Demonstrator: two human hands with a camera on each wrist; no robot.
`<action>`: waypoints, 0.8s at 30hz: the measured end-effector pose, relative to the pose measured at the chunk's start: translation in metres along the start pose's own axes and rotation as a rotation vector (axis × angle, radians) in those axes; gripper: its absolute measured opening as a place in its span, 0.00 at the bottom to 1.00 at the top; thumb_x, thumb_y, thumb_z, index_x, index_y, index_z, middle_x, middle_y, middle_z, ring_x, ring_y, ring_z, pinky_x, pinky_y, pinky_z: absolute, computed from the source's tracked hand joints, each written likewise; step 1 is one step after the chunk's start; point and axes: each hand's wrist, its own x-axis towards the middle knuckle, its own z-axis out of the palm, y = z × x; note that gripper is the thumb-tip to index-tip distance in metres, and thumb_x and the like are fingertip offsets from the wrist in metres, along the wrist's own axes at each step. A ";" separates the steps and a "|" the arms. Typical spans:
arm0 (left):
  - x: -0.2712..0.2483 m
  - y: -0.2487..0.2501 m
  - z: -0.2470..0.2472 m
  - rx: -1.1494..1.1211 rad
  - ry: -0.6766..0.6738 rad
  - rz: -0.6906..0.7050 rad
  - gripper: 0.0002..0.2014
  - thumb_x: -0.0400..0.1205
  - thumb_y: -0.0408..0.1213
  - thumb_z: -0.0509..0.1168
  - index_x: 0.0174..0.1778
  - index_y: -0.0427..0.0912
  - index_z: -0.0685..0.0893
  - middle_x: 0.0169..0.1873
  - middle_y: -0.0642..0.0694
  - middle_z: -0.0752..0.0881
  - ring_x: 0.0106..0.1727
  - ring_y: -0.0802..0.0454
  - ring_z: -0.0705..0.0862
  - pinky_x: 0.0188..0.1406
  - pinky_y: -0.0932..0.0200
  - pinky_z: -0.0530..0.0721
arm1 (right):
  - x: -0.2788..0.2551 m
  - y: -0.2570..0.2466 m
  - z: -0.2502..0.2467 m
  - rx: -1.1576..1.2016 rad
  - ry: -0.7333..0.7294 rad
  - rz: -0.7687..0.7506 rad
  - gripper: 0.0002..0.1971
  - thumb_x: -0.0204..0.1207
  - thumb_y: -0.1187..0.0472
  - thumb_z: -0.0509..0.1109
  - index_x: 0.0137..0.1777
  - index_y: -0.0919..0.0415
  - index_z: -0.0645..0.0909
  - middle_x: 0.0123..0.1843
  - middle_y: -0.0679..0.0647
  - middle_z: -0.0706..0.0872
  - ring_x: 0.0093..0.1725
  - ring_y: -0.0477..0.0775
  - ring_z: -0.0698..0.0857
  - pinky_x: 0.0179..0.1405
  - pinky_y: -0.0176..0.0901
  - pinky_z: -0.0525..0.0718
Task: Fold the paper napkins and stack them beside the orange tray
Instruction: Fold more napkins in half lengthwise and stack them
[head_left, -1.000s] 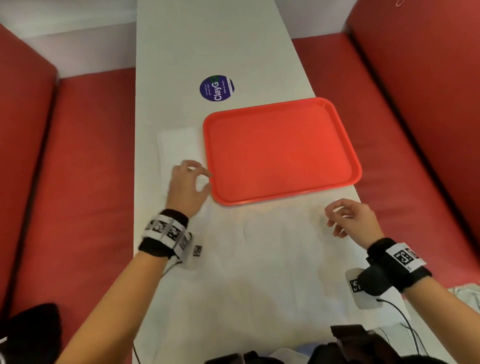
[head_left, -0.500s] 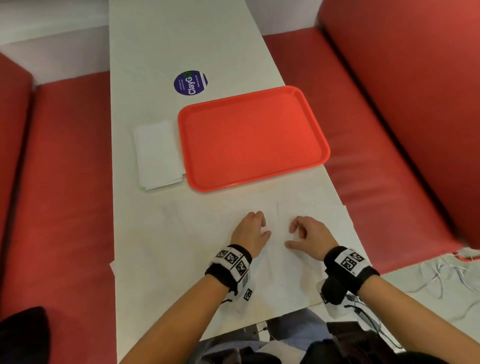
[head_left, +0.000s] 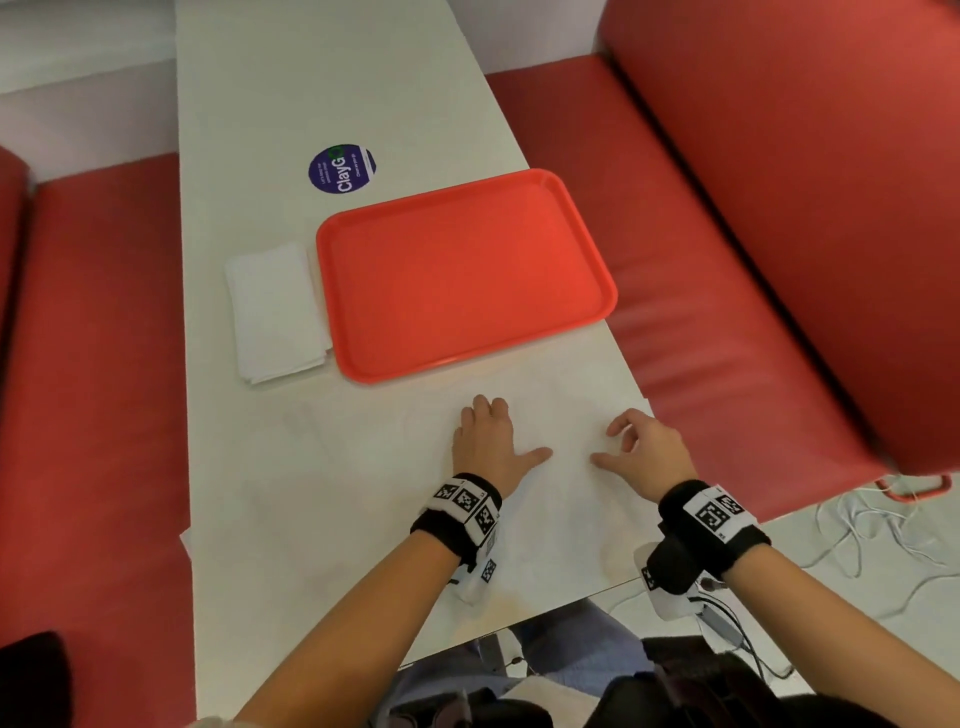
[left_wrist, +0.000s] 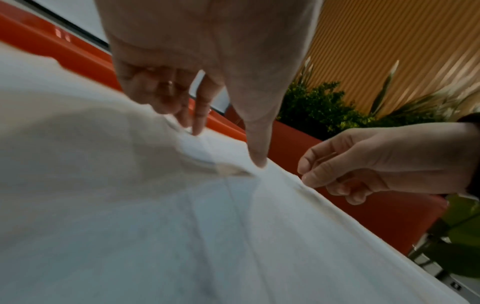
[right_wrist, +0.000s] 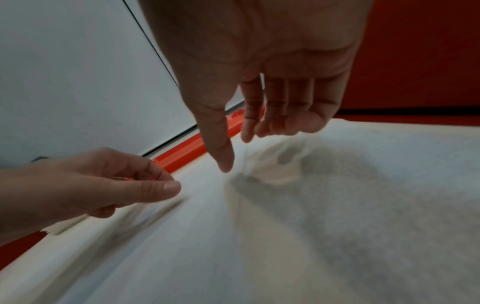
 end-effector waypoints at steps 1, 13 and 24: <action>0.001 0.005 0.003 0.037 -0.006 -0.019 0.39 0.72 0.65 0.70 0.68 0.39 0.71 0.61 0.43 0.73 0.62 0.43 0.72 0.57 0.50 0.78 | 0.000 0.006 0.000 -0.008 -0.017 0.030 0.18 0.63 0.53 0.84 0.47 0.52 0.78 0.39 0.50 0.79 0.37 0.49 0.79 0.32 0.43 0.73; -0.006 0.025 0.006 -0.526 0.043 0.001 0.11 0.77 0.39 0.74 0.36 0.44 0.78 0.35 0.50 0.79 0.40 0.52 0.78 0.41 0.63 0.75 | -0.005 0.003 -0.008 0.111 -0.011 -0.129 0.14 0.68 0.49 0.80 0.41 0.54 0.79 0.36 0.50 0.81 0.33 0.49 0.78 0.33 0.40 0.75; -0.039 0.003 -0.088 -1.242 0.246 0.127 0.20 0.70 0.22 0.78 0.56 0.36 0.84 0.51 0.42 0.91 0.54 0.49 0.88 0.54 0.57 0.86 | -0.008 -0.141 -0.018 0.430 -0.154 -0.470 0.06 0.78 0.52 0.73 0.46 0.53 0.86 0.38 0.46 0.90 0.38 0.38 0.88 0.37 0.34 0.83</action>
